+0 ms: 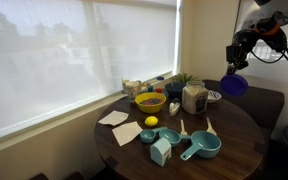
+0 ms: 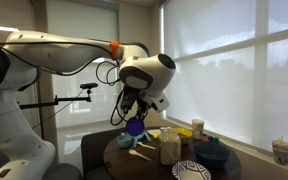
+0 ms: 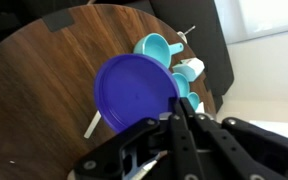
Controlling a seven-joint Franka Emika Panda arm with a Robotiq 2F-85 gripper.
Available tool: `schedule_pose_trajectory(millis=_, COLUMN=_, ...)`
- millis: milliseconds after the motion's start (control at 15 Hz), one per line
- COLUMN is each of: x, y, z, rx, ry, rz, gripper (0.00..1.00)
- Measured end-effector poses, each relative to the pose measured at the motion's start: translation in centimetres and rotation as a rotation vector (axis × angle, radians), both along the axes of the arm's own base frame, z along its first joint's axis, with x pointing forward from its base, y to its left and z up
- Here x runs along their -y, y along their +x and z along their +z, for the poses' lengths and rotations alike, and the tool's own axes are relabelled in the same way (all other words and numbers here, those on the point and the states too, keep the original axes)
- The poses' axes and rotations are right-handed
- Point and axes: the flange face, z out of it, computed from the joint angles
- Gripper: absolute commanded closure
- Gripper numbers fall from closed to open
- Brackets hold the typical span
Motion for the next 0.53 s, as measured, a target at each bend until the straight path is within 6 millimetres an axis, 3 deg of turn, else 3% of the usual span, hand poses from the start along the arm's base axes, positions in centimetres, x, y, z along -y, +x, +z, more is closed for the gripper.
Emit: schedule_pose_trajectory(millis=533, x=0.1, y=-0.8, z=-3.0, rx=-0.119, ry=-0.354, rz=0.174, gripper=0.99)
